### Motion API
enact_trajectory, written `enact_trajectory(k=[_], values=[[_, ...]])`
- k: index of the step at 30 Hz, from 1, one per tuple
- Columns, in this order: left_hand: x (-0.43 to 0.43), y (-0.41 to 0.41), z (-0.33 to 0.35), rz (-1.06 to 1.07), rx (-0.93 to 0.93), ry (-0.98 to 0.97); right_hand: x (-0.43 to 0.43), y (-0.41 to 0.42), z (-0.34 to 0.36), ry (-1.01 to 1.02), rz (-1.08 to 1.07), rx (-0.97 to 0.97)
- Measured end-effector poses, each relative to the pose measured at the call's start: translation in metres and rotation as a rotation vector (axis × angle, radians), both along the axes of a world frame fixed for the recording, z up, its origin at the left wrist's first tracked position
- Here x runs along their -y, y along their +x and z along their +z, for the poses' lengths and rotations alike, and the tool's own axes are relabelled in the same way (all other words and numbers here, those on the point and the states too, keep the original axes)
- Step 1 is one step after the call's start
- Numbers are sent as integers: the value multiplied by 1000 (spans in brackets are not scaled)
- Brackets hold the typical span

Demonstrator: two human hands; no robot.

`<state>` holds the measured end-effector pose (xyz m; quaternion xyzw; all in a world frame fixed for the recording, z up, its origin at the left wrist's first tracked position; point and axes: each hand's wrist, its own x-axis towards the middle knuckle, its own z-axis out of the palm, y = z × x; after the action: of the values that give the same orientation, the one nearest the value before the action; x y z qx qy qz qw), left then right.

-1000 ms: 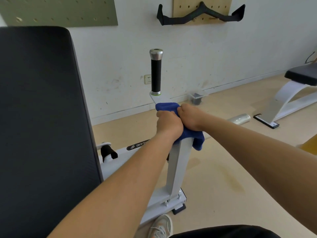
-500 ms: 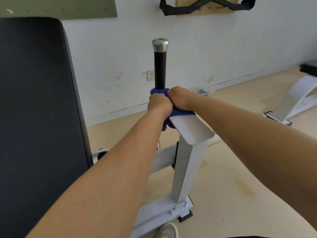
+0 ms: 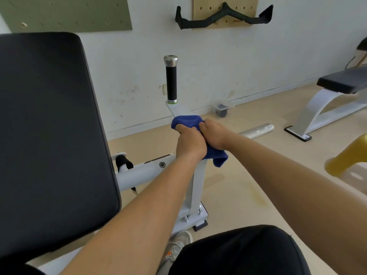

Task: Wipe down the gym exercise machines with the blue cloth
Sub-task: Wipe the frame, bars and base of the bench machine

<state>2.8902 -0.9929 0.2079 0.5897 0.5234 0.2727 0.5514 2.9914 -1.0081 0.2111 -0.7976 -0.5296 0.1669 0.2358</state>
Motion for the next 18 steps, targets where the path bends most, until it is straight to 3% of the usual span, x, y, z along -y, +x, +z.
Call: enact_trajectory(k=[4, 13, 18], values=[[7, -8, -9, -80, -101, 216, 22, -12, -13, 164, -69, -99], [6, -23, -28, -175, 71, 365, 31, -38, -38, 435, -306, -356], [6, -31, -44, -222, 2, 437, 40, -55, -49, 479, -409, -486]])
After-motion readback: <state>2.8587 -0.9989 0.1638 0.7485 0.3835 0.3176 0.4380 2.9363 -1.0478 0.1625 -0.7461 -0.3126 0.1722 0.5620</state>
